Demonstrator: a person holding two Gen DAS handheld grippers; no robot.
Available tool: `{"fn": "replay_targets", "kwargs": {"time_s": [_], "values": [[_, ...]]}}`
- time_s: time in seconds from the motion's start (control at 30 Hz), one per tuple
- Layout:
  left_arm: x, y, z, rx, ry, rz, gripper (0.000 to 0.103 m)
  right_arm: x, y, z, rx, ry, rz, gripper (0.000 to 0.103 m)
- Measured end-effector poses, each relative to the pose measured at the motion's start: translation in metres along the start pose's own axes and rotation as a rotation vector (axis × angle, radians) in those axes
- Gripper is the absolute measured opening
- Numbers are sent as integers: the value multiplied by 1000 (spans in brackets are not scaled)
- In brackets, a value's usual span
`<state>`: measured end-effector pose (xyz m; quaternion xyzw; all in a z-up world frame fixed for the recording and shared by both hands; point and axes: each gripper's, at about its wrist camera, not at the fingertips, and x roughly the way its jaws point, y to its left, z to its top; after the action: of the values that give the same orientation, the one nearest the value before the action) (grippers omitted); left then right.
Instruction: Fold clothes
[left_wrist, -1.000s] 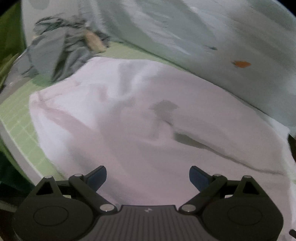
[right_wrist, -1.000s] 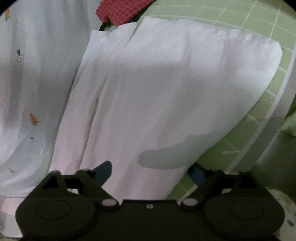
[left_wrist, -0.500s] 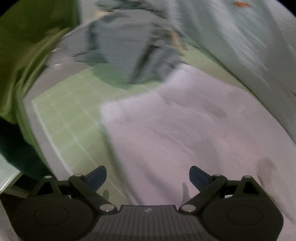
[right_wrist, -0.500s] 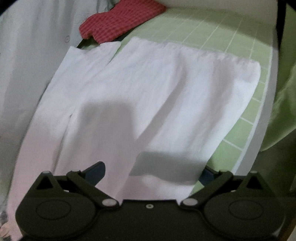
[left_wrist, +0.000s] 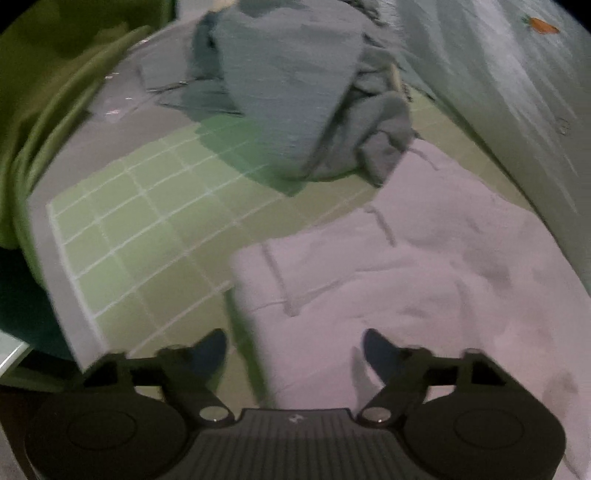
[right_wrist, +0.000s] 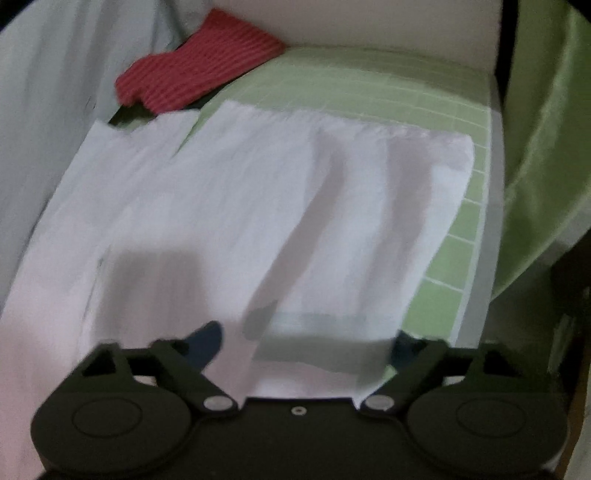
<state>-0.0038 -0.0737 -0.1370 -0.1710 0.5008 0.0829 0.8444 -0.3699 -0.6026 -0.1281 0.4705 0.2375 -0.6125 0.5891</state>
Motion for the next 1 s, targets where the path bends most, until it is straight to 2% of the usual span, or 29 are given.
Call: {"fn": "replay_targets", "kwargs": {"time_s": [0.03, 0.07, 0.1, 0.13, 0.17, 0.2, 0.23, 0.4, 0.53, 0.63, 0.73, 0.8, 0.87, 0.93, 1.0], "values": [[1, -1, 0, -2, 5, -5, 61, -2, -3, 2, 21, 2, 12, 50], [2, -2, -1, -3, 10, -10, 54, -3, -7, 5, 44, 9, 30, 39], [3, -4, -1, -4, 8, 3, 50, -3, -13, 7, 68, 20, 55, 24], [3, -3, -2, -6, 6, 3, 39, -5, -18, 10, 94, 27, 74, 10], [1, -2, -3, -18, -4, -7, 18, -6, -23, 12, 120, 33, 94, 8], [-3, 0, -3, -37, -22, -20, 9, -8, -28, 14, 145, 40, 114, 6], [-9, 2, -3, -52, -35, -36, 9, -12, -32, 15, 148, 38, 129, 5], [-44, 5, -13, -74, -98, 5, 8, -55, -46, 17, 35, -22, 173, 4], [-75, 18, -22, -151, -105, 8, 7, -89, -56, 26, 59, -52, 236, 3], [-123, 24, -20, -190, -165, -11, 7, -133, -48, 47, 33, -114, 345, 3], [-167, 10, -12, -135, -278, -13, 7, -177, -28, 69, -44, -225, 458, 3], [-183, -2, -7, -97, -338, -14, 7, -181, -13, 78, -101, -284, 492, 3], [-177, -13, -3, -99, -347, -14, 7, -174, 3, 84, -147, -316, 501, 3], [-178, -22, -1, -108, -355, -30, 7, -165, 16, 89, -130, -304, 515, 3], [-178, -31, 1, -117, -364, -47, 7, -169, 26, 93, -102, -301, 566, 3]]}}
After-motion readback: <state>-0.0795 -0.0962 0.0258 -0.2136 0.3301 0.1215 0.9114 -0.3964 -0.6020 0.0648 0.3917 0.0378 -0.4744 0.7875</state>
